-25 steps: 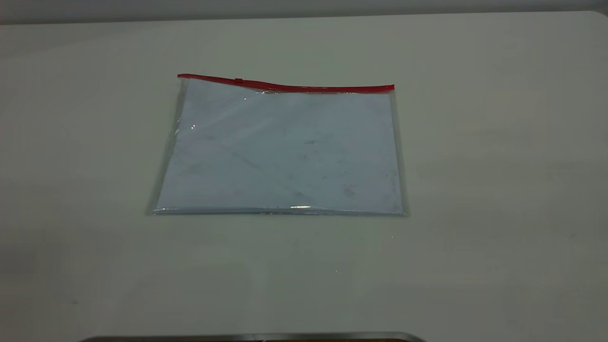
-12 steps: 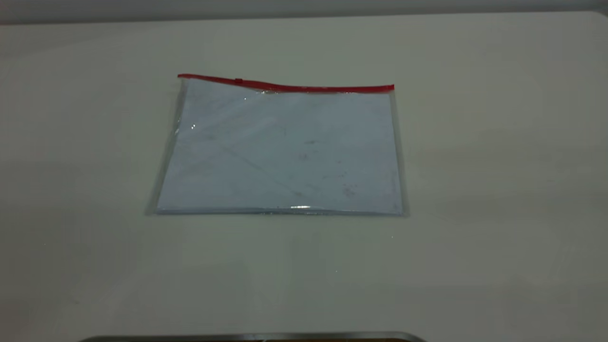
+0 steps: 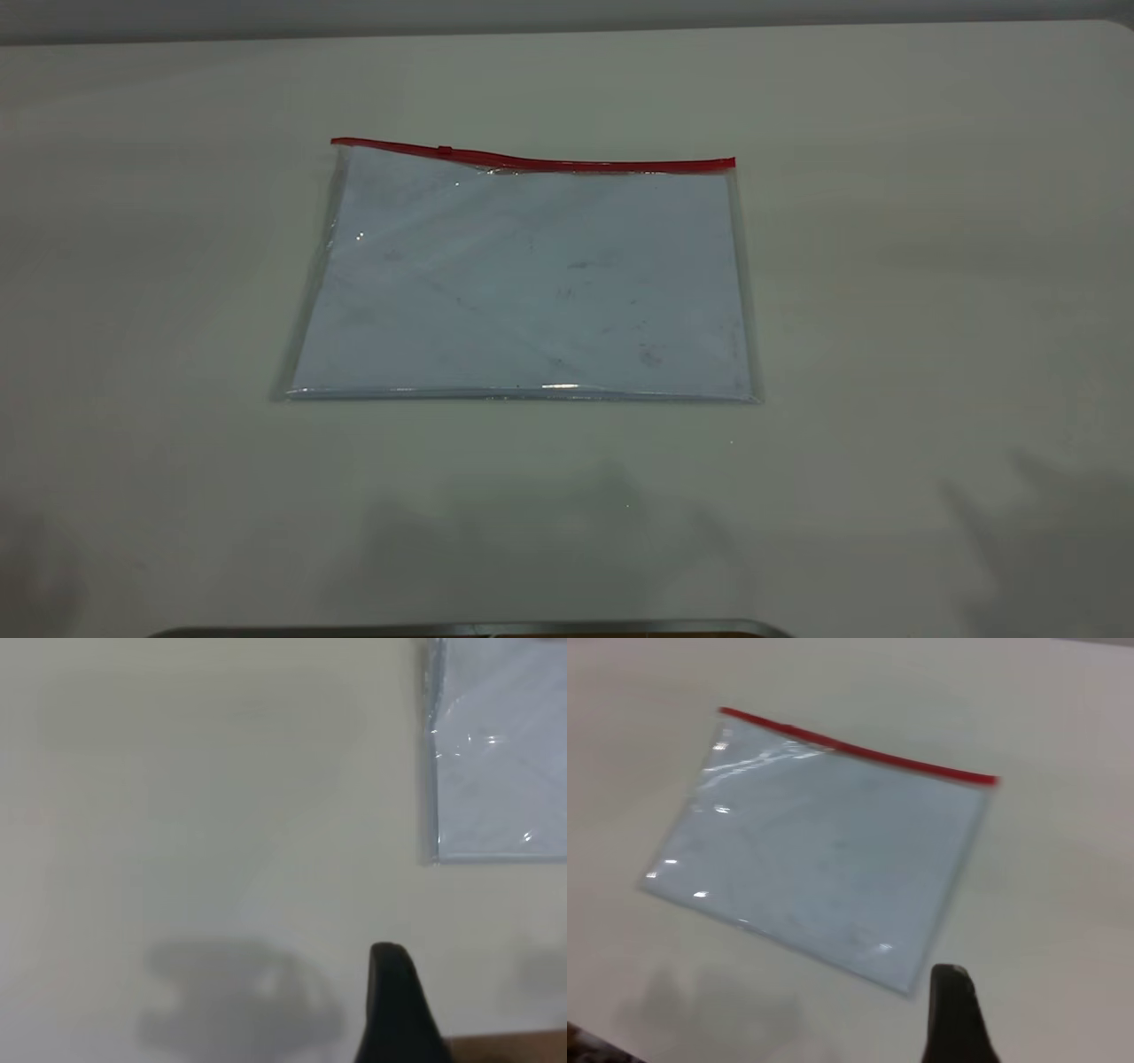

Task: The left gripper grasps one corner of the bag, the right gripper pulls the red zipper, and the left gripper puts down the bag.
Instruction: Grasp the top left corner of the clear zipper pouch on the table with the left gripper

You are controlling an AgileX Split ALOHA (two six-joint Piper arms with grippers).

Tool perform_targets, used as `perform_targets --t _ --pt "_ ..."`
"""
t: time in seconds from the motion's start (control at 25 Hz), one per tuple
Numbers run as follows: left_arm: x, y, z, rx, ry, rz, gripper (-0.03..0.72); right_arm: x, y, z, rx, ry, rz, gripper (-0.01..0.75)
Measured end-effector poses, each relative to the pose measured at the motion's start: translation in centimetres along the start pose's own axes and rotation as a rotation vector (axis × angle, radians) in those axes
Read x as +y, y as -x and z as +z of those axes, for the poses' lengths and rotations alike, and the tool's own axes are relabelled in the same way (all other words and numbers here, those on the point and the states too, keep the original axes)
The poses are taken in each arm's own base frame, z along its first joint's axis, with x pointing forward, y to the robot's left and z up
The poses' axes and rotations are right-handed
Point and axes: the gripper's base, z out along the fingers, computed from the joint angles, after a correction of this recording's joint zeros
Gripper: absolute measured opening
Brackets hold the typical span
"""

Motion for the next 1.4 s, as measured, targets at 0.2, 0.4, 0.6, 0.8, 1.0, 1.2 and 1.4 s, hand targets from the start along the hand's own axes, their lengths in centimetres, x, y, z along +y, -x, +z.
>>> perform_targets --t 0.2,0.4,0.6,0.8,1.0,1.2,1.4 --pt "0.8 2.6 5.8 0.023 -0.028 -0.003 0.546 -2.3 2.3 5.1 0.041 0.073 0.004 0.531" --pt "1.5 4.5 11.4 0.112 -0.068 0.013 0.546 -3.1 4.1 11.5 0.13 0.128 -0.025 0.53" --pt "2.0 6.8 16.8 0.17 -0.134 0.042 0.546 -2.5 4.4 18.5 0.22 0.187 -0.046 0.53" --pt "2.2 9.3 23.0 0.171 -0.237 0.053 0.546 -2.3 4.5 24.5 0.267 0.231 -0.068 0.53" --pt "2.3 10.3 29.5 0.185 -0.368 0.099 0.546 -2.5 4.5 28.5 0.28 0.28 -0.059 0.53" --pt "2.0 10.0 35.0 0.213 -0.509 0.084 0.546 -2.7 5.2 29.8 0.253 0.286 -0.035 0.53" --pt "2.0 9.1 39.1 0.251 -0.563 0.079 0.546 -2.7 5.2 30.0 0.25 0.287 -0.027 0.53"
